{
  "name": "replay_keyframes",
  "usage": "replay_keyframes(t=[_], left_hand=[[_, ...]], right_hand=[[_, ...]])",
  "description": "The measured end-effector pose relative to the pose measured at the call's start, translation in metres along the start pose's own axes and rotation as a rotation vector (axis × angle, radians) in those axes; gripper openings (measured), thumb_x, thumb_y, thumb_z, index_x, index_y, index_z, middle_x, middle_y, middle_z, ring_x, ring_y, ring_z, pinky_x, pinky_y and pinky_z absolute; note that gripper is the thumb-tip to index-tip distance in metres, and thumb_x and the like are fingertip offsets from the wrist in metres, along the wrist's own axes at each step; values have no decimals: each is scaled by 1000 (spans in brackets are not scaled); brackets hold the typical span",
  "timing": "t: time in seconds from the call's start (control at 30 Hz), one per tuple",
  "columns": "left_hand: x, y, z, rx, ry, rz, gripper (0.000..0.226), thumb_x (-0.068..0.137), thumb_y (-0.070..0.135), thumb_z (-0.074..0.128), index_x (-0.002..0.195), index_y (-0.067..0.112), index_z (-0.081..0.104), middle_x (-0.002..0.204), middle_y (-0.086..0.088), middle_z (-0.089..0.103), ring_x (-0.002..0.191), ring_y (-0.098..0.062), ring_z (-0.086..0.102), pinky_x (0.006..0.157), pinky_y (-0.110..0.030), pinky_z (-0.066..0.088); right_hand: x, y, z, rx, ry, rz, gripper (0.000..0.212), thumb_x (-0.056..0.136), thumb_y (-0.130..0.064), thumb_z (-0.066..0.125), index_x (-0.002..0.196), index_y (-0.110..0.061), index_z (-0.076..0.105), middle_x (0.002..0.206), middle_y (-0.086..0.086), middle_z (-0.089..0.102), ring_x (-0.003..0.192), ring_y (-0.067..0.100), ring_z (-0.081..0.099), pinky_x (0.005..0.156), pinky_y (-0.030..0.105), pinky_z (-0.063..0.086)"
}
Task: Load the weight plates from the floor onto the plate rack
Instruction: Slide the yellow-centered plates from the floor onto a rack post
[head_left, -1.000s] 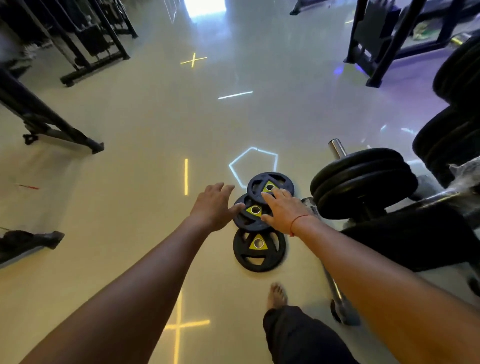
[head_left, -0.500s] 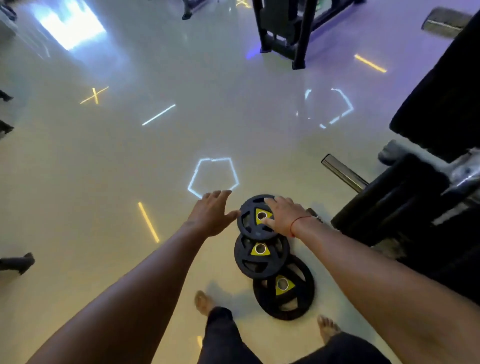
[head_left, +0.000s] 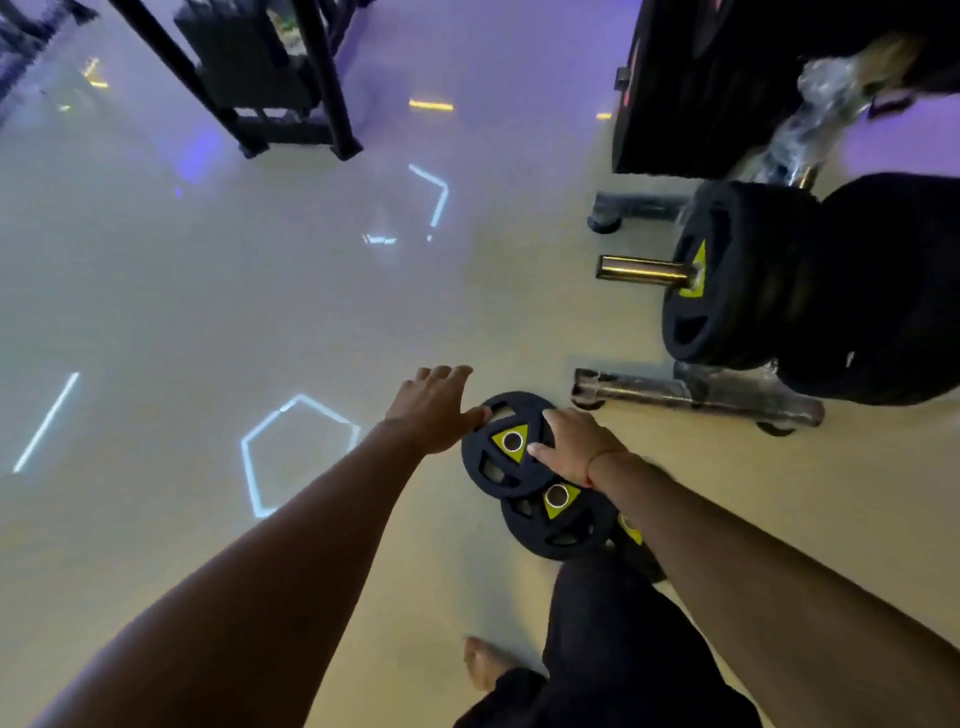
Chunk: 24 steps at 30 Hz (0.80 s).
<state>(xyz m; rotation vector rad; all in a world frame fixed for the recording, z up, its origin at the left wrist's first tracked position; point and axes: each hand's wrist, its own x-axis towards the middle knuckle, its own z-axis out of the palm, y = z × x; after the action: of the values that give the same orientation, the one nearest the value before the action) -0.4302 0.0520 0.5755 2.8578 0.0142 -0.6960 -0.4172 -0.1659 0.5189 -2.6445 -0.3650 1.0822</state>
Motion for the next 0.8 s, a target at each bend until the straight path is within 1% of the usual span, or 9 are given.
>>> replay_keyframes(t=[0.13, 0.2, 0.27, 0.33, 0.37, 0.43, 0.57, 0.73, 0.8], left_hand=[[25, -12, -9, 101, -32, 167, 69, 99, 58, 48, 156, 22, 32, 156, -9, 41, 142, -32, 37, 112, -47, 35], [40, -21, -15, 130, -51, 214, 67, 101, 57, 45, 157, 24, 31, 158, -9, 39, 143, -32, 35, 113, -47, 34], [58, -36, -18, 104, -39, 199, 65, 101, 57, 44, 157, 25, 32, 158, -8, 40, 144, -31, 35, 114, -46, 34], [77, -49, -14, 68, -76, 172, 66, 101, 58, 44, 156, 24, 33, 158, -9, 40, 144, -32, 35, 114, -47, 34], [88, -55, -10, 70, -102, 167, 67, 101, 58, 45, 156, 24, 33, 158, -9, 40, 144, -32, 35, 114, -48, 34], [111, -63, 4, 68, -149, 159, 67, 101, 58, 46, 156, 23, 33, 158, -10, 40, 144, -33, 35, 113, -48, 34], [159, -64, 54, 27, -284, 196, 67, 100, 57, 47, 156, 23, 34, 157, -9, 42, 143, -32, 36, 112, -46, 34], [253, -74, 158, 28, -424, 281, 62, 100, 54, 48, 153, 23, 36, 150, -10, 49, 135, -34, 44, 108, -47, 41], [299, -87, 211, 46, -465, 315, 63, 100, 53, 49, 154, 25, 34, 149, -11, 51, 134, -35, 45, 107, -49, 43]], right_hand=[[12, -15, 20, 119, 32, 120, 64, 98, -49, 51, 150, -14, 38, 153, 11, 41, 139, 31, 40, 109, 46, 40], [29, -24, 30, 186, 39, 161, 66, 97, -52, 52, 149, -14, 40, 152, 10, 43, 138, 31, 41, 111, 45, 40], [53, -32, 39, 248, 35, 202, 64, 94, -55, 53, 143, -14, 45, 145, 11, 50, 132, 32, 47, 107, 46, 44], [74, -40, 45, 331, 40, 247, 62, 94, -53, 55, 142, -14, 47, 136, 10, 58, 123, 31, 56, 100, 45, 49], [83, -44, 47, 373, 61, 264, 61, 95, -51, 55, 143, -14, 46, 134, 10, 59, 120, 30, 58, 98, 44, 50], [99, -46, 51, 452, 108, 302, 61, 97, -48, 56, 145, -12, 45, 138, 12, 55, 122, 30, 57, 98, 42, 50], [131, -35, 82, 567, 108, 398, 58, 98, -45, 55, 144, -11, 44, 139, 12, 53, 126, 32, 52, 98, 43, 48], [206, 0, 155, 705, 152, 576, 54, 95, -46, 58, 137, -13, 50, 138, 11, 56, 127, 31, 53, 94, 41, 47], [246, 19, 192, 748, 162, 630, 59, 97, -45, 57, 143, -10, 45, 144, 13, 52, 134, 32, 48, 103, 43, 44]])
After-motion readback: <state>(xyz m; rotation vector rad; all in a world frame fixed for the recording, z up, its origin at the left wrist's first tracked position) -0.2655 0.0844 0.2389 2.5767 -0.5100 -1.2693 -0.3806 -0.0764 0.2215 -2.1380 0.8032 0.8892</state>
